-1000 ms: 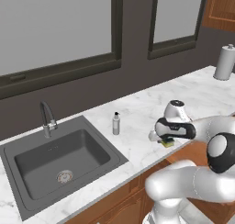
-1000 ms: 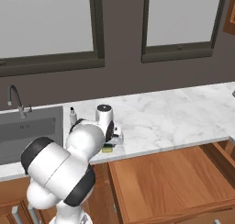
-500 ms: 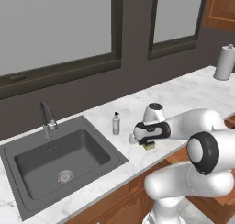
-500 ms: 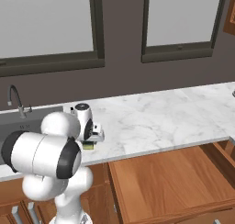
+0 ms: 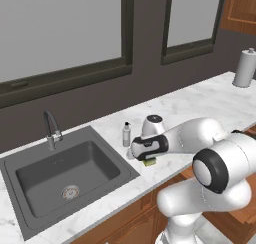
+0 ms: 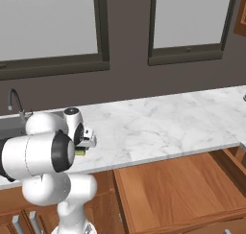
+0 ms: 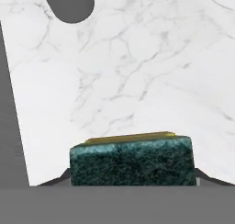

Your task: Restock the sink supplies by placing the sponge and soap dispenser on the counter and next to the sink. Make sure the soap dispenser is upright.

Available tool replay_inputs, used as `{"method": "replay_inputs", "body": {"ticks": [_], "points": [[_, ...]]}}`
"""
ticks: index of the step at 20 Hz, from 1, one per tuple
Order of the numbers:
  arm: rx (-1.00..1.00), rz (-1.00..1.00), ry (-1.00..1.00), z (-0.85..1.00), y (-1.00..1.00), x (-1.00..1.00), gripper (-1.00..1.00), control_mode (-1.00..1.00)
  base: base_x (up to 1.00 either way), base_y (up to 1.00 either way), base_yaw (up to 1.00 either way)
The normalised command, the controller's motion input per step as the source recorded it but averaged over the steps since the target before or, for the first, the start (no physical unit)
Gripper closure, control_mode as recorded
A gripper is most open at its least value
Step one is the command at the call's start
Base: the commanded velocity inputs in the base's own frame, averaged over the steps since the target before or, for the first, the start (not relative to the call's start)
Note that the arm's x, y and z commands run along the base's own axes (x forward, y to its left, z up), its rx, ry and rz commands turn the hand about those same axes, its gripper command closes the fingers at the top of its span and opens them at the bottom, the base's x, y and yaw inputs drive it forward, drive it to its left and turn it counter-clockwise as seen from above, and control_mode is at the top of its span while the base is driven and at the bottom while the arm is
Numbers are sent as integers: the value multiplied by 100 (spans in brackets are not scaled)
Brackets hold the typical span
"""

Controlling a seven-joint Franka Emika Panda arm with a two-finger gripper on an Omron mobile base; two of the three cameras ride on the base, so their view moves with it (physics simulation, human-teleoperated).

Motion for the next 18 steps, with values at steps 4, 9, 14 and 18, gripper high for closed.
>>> {"method": "replay_inputs", "body": {"ticks": [4, 9, 14, 18], "points": [[0, 0, 0, 0, 30, 0, 100, -100, 0, 0, 0], [0, 0, 0, 0, 28, 0, -100, -100, 0, 0, 0], [0, 0, -3, 2, 9, 0, -100, -100, 0, 0, 0], [0, 0, -8, 33, 0, -5, -100, -100, 0, 0, 0]]}}
